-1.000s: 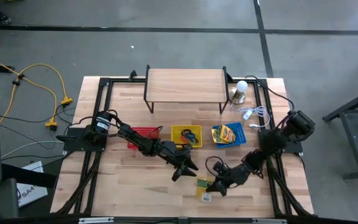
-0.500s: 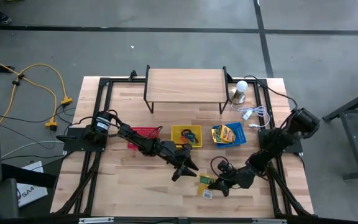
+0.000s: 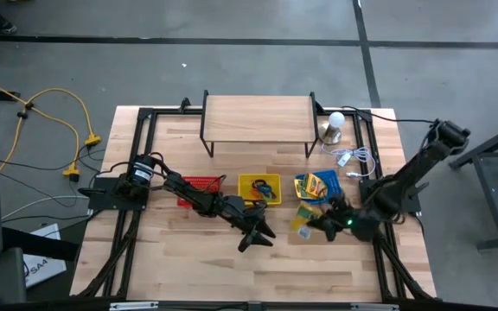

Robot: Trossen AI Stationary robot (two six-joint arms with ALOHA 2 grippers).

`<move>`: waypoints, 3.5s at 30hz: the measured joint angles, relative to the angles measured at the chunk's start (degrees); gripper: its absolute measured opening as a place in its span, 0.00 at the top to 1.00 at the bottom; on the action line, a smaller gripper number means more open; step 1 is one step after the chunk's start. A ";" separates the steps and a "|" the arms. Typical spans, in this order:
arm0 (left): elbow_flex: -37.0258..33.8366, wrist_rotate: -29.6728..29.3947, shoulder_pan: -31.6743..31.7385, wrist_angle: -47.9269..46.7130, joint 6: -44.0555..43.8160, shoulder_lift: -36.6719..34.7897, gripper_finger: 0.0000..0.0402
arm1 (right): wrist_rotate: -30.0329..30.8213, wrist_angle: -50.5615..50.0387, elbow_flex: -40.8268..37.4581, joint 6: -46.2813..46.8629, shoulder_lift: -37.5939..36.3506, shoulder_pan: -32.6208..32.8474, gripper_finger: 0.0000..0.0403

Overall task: Pick & Place Office Desk Supplies
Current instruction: Put the box of crayons into the blue bin, then put the red bin on the shelf

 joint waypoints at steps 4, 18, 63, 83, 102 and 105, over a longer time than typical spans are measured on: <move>0.00 0.03 0.02 0.00 0.00 0.00 0.59 | 4.68 -4.83 0.00 -2.26 -6.11 0.00 0.96; 0.00 0.13 0.00 -0.02 0.00 0.00 0.59 | 9.92 -18.61 3.96 -10.54 -10.56 -5.82 0.96; 0.00 0.37 0.02 -0.11 1.07 0.00 0.59 | -2.92 -69.84 26.25 0.28 31.87 -16.74 0.92; -0.02 0.35 0.02 -0.09 1.07 0.00 0.59 | -2.38 -66.09 26.25 1.67 32.06 -16.74 0.49; -0.02 0.33 0.02 -0.09 1.07 0.00 0.59 | -1.90 -63.75 31.39 -6.47 20.74 -16.74 0.43; -0.02 0.33 0.02 -0.07 1.07 0.00 0.59 | -2.22 -63.60 31.39 -6.47 19.64 -16.74 0.43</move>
